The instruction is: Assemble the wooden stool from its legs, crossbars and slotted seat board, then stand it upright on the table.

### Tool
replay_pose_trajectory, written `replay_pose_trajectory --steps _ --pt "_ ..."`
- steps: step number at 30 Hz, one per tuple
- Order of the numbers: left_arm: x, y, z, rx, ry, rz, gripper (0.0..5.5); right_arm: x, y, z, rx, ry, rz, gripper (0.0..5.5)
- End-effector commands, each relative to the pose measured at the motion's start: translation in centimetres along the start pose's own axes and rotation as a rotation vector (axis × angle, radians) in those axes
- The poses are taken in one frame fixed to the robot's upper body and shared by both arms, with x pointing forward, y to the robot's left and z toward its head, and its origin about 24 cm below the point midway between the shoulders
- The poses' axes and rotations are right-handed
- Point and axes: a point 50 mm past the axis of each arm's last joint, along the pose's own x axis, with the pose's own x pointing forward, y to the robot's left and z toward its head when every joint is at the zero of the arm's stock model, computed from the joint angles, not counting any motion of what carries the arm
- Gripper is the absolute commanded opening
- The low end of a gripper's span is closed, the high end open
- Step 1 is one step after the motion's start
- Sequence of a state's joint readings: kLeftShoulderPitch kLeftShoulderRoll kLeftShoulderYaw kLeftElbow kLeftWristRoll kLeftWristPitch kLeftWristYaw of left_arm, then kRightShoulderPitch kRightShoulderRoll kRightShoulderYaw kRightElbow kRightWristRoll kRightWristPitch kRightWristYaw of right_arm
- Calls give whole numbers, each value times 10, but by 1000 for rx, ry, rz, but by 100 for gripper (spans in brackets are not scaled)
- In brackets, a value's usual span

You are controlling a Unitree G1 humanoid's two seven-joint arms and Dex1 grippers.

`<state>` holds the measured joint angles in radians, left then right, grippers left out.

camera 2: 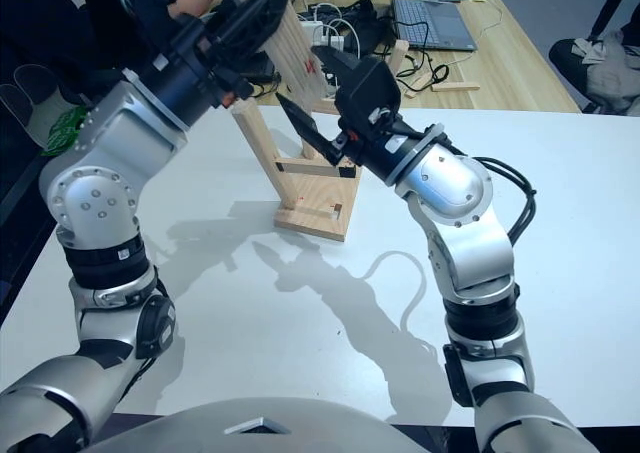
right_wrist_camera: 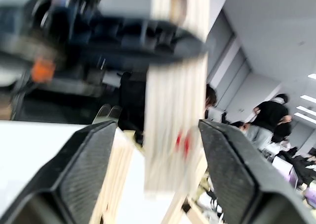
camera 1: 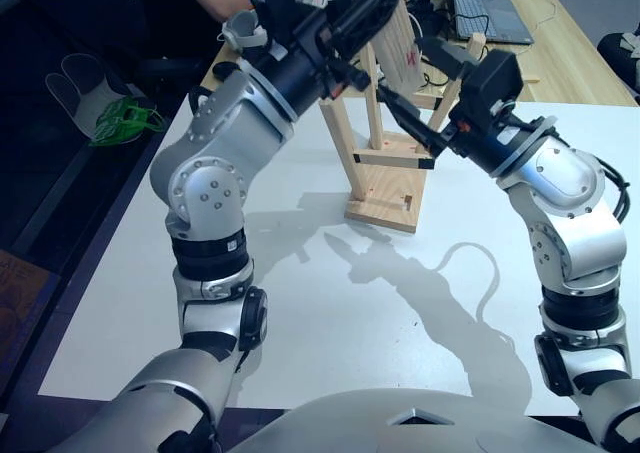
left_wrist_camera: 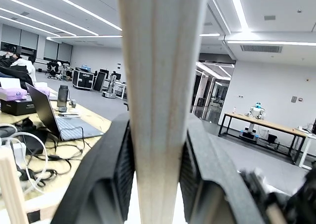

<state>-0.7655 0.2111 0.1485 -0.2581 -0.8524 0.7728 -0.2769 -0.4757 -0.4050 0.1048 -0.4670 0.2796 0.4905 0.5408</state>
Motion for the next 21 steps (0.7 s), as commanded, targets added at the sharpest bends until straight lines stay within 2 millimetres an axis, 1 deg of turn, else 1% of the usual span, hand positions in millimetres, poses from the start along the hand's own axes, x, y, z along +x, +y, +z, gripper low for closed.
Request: replay_pose_trajectory --steps 1,2,3,5,7,10,13,15,17,19,21 --pt "1 6 32 132 52 -76 100 -16 -19 6 209 28 54 384" --pt "-1 9 37 167 102 -110 100 -20 -28 14 275 6 71 407" --pt "-6 13 41 206 177 -162 100 -25 -37 23 334 -18 102 417" --pt "-18 17 42 272 337 -275 100 -33 -50 43 416 -65 191 442" --pt "-29 17 40 306 491 -388 100 -34 -53 60 480 -95 320 444" --pt "-37 14 35 320 625 -493 100 -26 -47 75 517 -115 450 444" --pt "-44 7 27 325 717 -588 100 -14 -37 81 526 -120 543 444" --pt "-44 4 22 328 749 -627 100 -6 -28 82 530 -110 600 444" --pt "-45 -1 19 334 768 -667 100 1 -19 77 527 -83 640 444" --pt "-42 -5 16 332 767 -677 100 6 -14 72 533 -69 644 444" --pt "-39 -8 14 320 760 -678 100 8 -12 69 542 -68 639 413"
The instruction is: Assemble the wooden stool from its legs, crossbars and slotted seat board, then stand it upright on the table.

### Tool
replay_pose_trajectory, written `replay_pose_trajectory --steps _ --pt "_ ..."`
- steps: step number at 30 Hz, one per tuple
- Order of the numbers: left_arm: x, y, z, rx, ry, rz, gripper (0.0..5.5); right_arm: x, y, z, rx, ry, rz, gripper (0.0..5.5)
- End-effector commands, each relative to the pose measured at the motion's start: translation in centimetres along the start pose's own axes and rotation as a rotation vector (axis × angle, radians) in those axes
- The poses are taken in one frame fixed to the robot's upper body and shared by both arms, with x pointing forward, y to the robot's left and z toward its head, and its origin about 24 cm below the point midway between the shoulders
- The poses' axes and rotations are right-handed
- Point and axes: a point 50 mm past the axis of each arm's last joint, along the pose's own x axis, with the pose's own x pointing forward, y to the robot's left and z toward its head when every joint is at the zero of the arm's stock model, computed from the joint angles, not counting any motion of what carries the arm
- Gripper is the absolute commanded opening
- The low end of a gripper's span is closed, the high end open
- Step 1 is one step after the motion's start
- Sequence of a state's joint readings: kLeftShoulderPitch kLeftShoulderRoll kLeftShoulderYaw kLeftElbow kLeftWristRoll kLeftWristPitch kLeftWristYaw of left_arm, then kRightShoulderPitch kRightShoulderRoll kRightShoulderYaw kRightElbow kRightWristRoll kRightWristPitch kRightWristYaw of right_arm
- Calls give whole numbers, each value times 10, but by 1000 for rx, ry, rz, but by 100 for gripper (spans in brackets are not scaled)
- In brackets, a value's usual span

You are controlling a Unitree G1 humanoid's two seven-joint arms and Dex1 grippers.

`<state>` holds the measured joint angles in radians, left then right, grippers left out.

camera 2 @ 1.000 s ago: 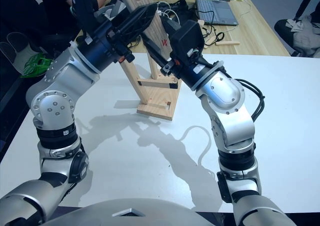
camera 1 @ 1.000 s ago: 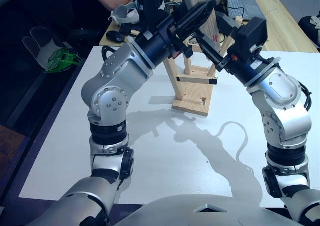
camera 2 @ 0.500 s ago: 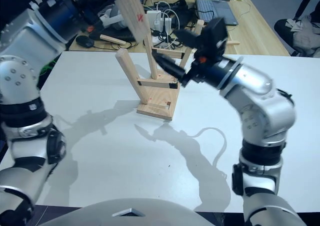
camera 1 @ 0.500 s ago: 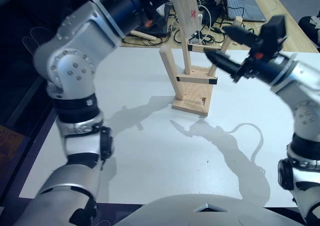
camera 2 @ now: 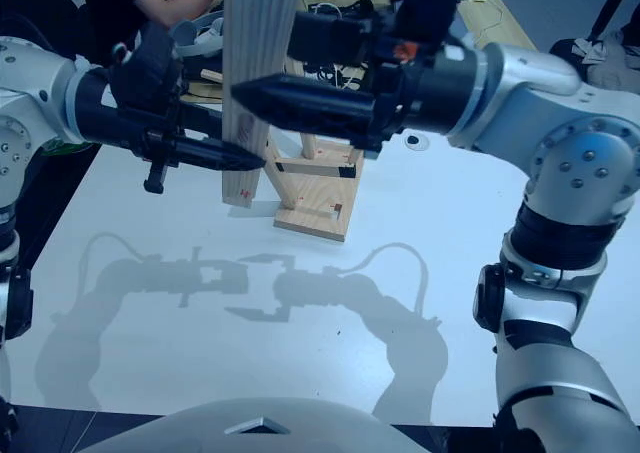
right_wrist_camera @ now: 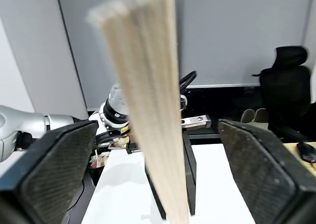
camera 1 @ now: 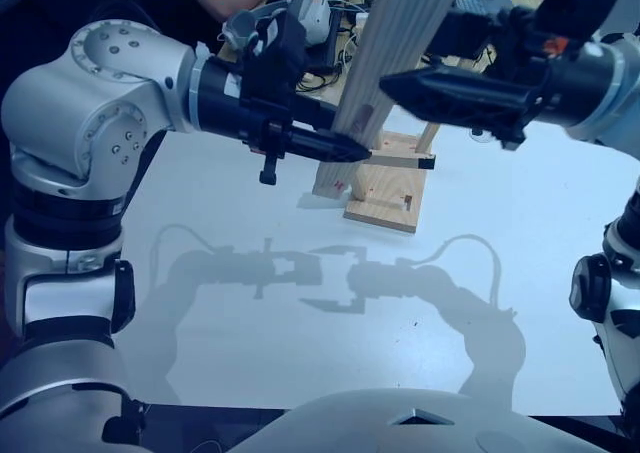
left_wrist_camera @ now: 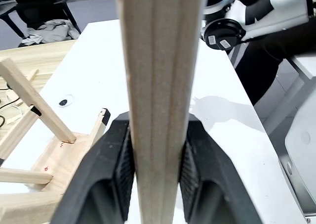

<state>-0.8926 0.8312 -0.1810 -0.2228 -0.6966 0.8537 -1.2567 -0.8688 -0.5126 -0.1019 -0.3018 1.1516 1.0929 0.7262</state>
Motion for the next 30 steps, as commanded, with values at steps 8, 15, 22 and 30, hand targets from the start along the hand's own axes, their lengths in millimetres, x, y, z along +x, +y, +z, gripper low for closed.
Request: replay_pose_trajectory --steps 8,15,22,30 --pt "11 -5 -4 -32 5 -12 100 6 -2 -2 9 -34 -18 260" --pt "13 -4 -2 -30 2 10 100 8 0 -3 15 -43 -12 131" --pt "13 2 7 28 -74 59 100 8 -1 -5 20 -73 -43 115" --pt "-4 26 26 35 -316 344 244 -18 -17 2 -28 -159 -244 100"
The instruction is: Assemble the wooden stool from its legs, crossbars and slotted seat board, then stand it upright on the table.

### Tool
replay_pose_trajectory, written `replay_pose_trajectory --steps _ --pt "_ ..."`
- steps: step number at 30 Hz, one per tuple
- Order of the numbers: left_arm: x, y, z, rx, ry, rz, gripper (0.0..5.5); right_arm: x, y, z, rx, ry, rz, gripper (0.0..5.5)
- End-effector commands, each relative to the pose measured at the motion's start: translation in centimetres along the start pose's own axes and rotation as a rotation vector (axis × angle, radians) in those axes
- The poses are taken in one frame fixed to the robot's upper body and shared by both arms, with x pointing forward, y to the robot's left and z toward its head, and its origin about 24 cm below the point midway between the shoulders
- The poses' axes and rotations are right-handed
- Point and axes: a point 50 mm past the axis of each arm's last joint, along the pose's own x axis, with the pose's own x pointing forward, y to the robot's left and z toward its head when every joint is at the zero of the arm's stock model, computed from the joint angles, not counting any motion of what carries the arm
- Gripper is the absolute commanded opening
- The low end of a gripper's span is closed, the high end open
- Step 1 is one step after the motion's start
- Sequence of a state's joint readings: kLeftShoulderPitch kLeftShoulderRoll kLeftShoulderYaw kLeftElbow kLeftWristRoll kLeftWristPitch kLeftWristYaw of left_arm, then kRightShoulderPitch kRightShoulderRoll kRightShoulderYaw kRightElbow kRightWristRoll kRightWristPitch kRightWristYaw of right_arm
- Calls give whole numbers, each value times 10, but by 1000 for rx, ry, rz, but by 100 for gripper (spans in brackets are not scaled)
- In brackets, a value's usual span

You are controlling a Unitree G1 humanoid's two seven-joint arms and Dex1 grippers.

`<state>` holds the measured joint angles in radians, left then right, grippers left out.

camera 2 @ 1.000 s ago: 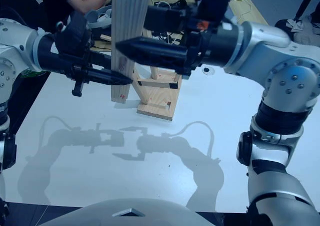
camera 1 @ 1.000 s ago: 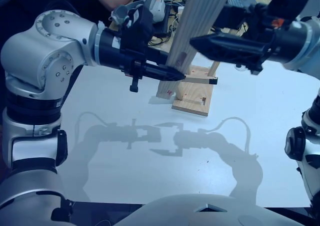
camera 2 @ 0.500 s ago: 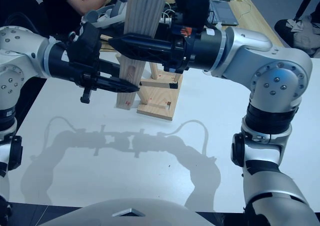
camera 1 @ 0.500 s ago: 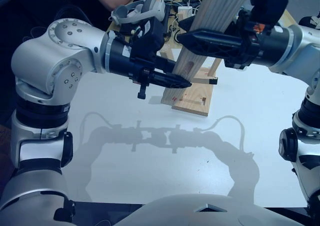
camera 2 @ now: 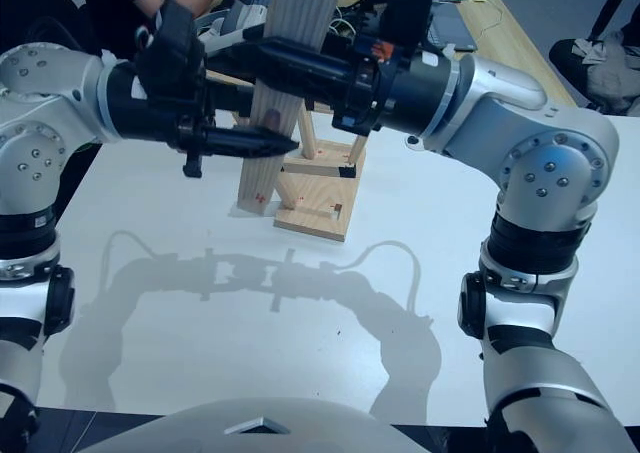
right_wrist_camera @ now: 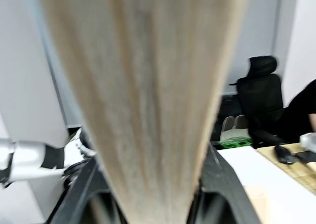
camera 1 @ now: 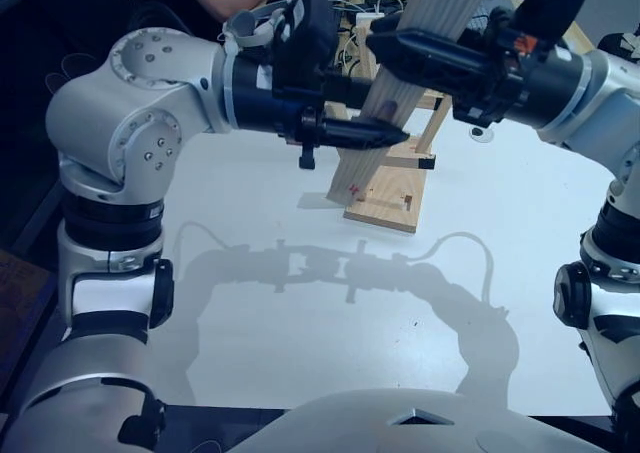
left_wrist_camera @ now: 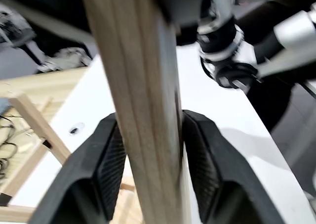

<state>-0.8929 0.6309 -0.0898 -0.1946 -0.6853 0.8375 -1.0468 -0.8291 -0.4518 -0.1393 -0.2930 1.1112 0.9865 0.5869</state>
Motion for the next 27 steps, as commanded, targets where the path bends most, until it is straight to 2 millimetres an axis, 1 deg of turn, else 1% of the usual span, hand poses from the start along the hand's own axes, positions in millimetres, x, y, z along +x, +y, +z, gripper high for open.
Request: replay_pose_trajectory --steps 1,3,5,6,7,8,9,10,11,12,13,14,15,16,18,21,23,27 --pt "-22 18 23 11 -198 237 267 -21 -12 7 -10 -58 -130 100" --pt "-40 27 34 -62 -442 359 273 -41 -20 16 -17 -133 -262 99" --pt "-58 36 37 -141 -648 491 273 -58 -28 20 -19 -182 -376 99" --pt "-69 45 34 -182 -742 597 273 -66 -31 20 -19 -201 -435 99" --pt "-84 58 27 -234 -824 748 273 -73 -35 19 -18 -219 -496 99" --pt "-97 69 16 -287 -867 888 273 -78 -39 18 -15 -233 -545 99" --pt "-107 81 -3 -335 -838 1054 273 -83 -44 16 -15 -248 -608 99" --pt "-111 90 -30 -338 -703 1208 273 -87 -50 12 -15 -256 -669 99" --pt "-110 94 -53 -310 -541 1307 273 -90 -54 8 -15 -258 -718 99" --pt "-103 94 -78 -257 -348 1345 273 -93 -59 1 -14 -250 -771 99" --pt "-94 92 -96 -217 -213 1340 273 -95 -62 -5 -13 -238 -809 99" --pt "-85 89 -110 -191 -114 1317 273 -98 -64 -11 -11 -226 -843 99" --pt "-72 83 -121 -151 -29 1268 273 -101 -67 -23 -4 -192 -878 99" --pt "-61 78 -128 -135 13 1221 273 -104 -67 -33 5 -164 -900 99" --pt "-42 68 -132 -128 48 1116 273 -109 -67 -49 30 -123 -926 99" --pt "-22 52 -131 -145 69 936 273 -120 -64 -70 87 -75 -949 99" --pt "-14 42 -130 -163 74 829 273 -130 -61 -81 139 -54 -957 99" --pt "-7 27 -126 -187 80 685 273 -146 -60 -94 242 -53 -962 99"
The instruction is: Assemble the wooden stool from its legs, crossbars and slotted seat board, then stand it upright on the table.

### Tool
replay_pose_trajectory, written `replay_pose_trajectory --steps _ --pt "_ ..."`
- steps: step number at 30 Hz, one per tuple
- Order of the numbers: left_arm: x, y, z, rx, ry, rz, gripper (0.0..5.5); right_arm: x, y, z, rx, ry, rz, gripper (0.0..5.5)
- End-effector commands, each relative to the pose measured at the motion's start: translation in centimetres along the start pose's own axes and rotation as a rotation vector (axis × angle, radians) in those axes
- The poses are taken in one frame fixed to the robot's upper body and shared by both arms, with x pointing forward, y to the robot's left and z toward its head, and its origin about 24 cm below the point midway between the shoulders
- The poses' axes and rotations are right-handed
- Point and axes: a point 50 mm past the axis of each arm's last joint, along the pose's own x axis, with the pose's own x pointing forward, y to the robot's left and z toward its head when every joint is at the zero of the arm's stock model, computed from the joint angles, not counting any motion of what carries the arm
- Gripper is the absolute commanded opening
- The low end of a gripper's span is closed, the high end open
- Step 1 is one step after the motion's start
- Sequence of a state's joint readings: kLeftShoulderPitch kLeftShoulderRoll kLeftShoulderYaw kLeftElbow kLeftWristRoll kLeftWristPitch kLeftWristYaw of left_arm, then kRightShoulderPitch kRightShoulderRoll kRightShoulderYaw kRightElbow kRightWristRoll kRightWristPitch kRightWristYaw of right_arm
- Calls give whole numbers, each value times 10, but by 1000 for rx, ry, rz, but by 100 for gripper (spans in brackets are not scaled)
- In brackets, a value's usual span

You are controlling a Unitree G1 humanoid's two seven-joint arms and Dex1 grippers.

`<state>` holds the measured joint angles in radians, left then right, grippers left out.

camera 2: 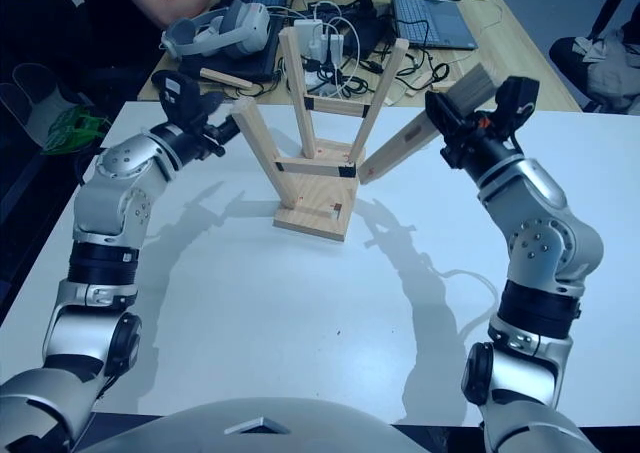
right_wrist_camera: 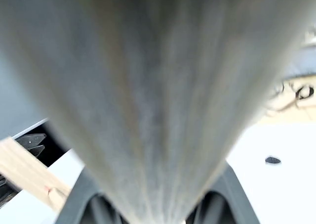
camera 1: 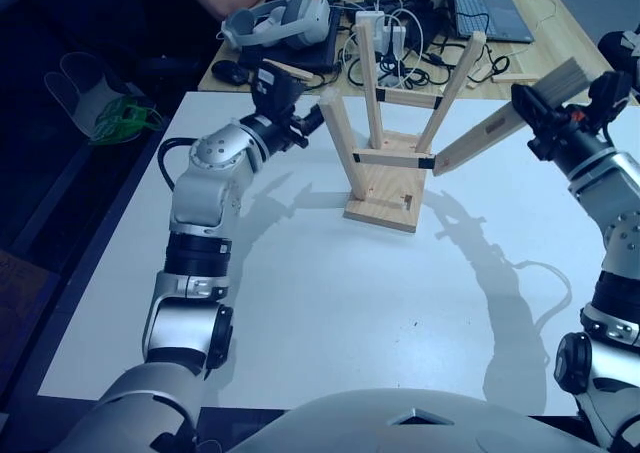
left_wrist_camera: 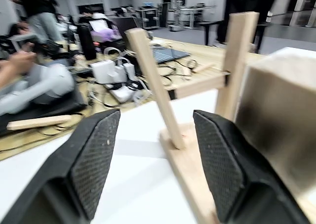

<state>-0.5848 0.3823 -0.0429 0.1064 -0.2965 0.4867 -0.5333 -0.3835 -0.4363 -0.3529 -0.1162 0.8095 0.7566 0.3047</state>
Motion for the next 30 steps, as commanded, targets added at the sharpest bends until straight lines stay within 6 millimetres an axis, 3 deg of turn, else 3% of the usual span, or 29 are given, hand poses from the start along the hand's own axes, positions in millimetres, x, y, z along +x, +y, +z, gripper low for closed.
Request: replay_pose_trajectory --steps 1,8,14,23,30 --pt "-6 -12 2 -1 29 -118 273 -10 -14 -6 92 28 -10 99" --pt "-9 -20 7 -41 23 -182 273 -12 -25 -14 162 85 -35 99" --pt "-13 -46 15 -99 -11 -342 273 -11 -32 -26 153 135 -80 99" --pt "-14 -44 14 -107 -5 -311 273 -11 -48 -16 -12 149 -115 99" --pt "-10 -39 19 -105 -27 -254 273 0 -44 -27 -158 291 -44 99"
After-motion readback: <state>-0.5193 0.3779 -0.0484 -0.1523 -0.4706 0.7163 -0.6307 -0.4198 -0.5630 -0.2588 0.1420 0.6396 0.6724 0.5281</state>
